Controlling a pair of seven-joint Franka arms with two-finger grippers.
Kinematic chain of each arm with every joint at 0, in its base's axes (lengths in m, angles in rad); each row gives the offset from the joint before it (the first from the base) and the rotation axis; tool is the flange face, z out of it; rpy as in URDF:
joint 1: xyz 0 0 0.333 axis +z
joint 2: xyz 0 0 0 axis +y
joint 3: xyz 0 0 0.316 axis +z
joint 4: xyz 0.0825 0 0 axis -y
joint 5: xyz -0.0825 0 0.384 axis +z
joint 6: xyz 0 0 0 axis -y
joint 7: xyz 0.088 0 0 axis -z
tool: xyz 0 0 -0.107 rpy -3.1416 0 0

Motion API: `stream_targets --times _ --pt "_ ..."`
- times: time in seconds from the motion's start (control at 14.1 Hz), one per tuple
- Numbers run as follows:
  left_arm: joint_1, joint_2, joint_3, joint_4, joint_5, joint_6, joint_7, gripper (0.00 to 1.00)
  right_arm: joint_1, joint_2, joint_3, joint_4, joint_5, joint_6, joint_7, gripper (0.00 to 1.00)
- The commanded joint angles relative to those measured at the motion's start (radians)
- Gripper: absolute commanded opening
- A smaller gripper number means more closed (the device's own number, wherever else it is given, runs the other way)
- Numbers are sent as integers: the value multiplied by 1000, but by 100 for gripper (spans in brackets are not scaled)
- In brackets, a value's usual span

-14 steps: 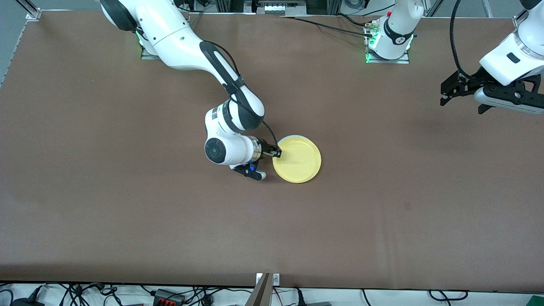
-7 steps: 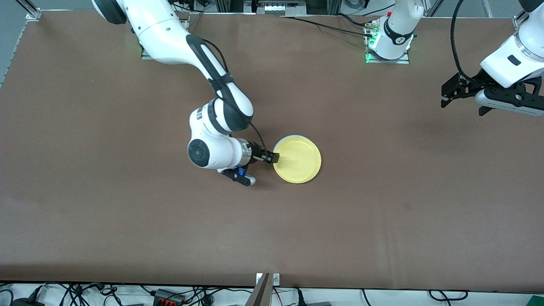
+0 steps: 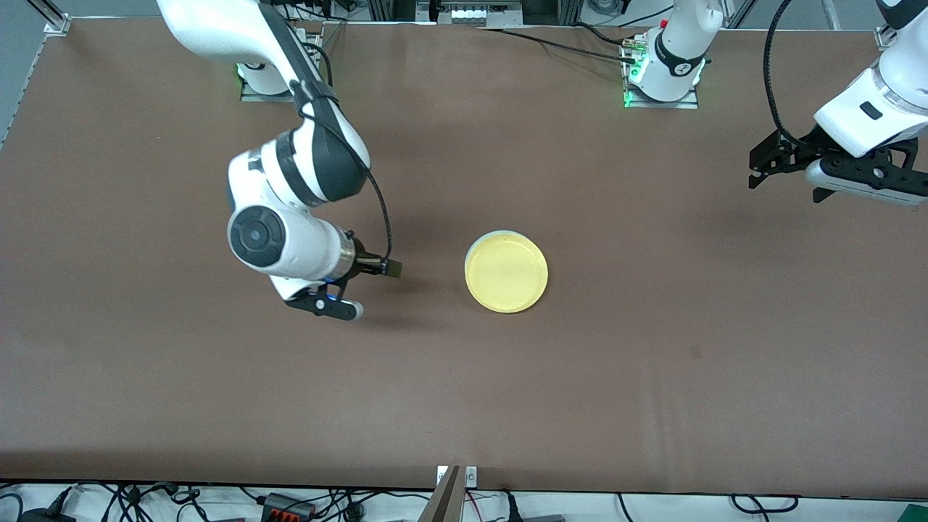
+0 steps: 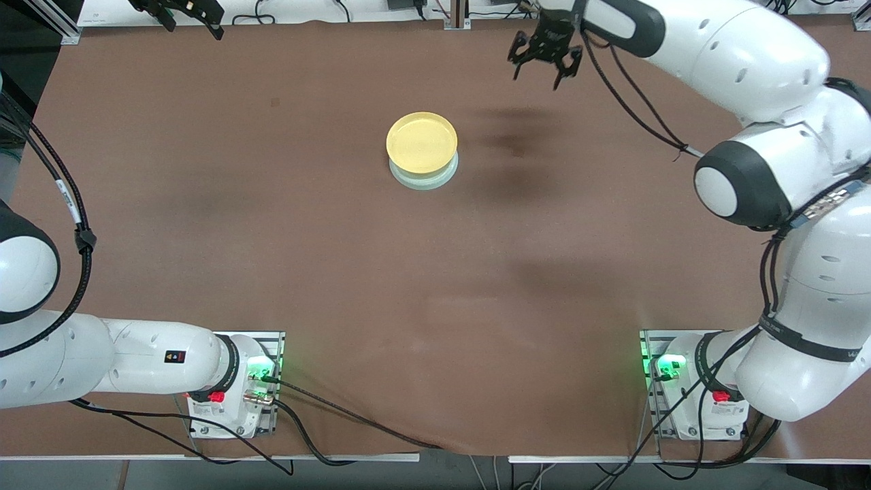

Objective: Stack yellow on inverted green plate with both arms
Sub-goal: 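Release the yellow plate and retract the right gripper to rest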

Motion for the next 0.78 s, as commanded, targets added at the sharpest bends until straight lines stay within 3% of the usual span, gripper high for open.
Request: stream_targets --times 0.0,0.14,0.35,0.71 --pt "5 20 -8 33 22 -5 3 100 -25 -53 -22 -14 -54 -60 -46 100" --pt "3 20 -8 33 22 -5 3 100 -38 -68 -62 21 -64 -100 -57 100" --pt "3 20 -8 33 24 -5 2 100 -11 -101 -169 56 -57 -135 -57 100" --pt "2 20 -9 33 24 -5 2 100 -34 -134 -215 58 -61 -172 -57 100"
